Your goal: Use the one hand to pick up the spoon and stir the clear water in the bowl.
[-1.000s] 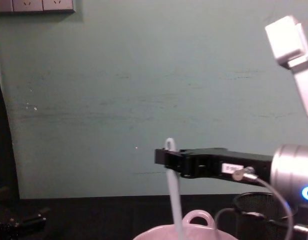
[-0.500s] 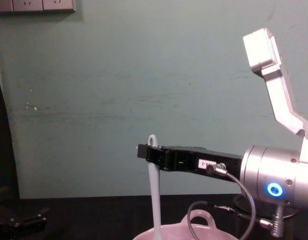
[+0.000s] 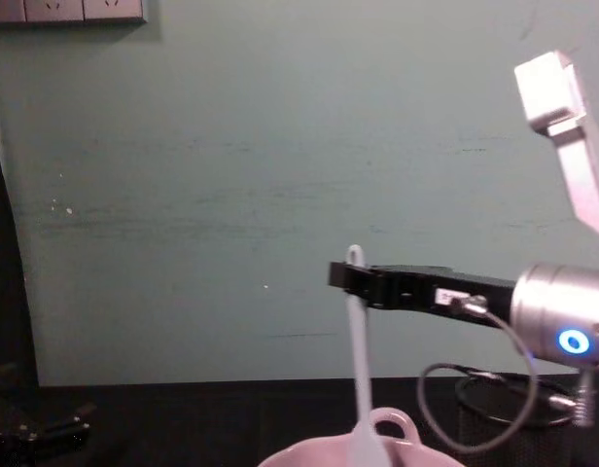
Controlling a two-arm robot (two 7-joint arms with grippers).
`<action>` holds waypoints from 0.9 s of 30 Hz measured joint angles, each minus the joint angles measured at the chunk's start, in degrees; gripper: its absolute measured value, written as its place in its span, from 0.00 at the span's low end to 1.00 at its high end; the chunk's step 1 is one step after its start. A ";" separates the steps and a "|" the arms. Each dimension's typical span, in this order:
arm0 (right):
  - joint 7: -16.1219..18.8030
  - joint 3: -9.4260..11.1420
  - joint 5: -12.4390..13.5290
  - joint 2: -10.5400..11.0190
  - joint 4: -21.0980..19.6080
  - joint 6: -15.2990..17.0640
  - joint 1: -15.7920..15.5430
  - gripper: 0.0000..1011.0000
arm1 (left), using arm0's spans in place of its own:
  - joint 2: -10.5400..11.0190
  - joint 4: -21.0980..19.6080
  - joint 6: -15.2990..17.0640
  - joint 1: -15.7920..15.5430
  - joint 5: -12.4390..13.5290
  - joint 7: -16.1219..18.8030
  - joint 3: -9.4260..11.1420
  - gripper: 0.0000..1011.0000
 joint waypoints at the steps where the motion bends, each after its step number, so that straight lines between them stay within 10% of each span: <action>1: -0.59 0.35 -0.52 0.82 -0.95 0.41 -0.43 0.12 | 0.00 0.00 0.00 0.00 0.00 0.00 0.00 1.00; 14: -2.63 0.53 -4.95 6.06 -11.03 5.23 -4.34 0.11 | 0.00 0.00 0.00 0.00 0.00 0.00 0.00 1.00; 27: 0.35 -2.51 -4.47 2.33 -10.61 5.03 -4.50 0.11 | 0.00 0.00 0.00 0.00 0.00 0.00 0.00 1.00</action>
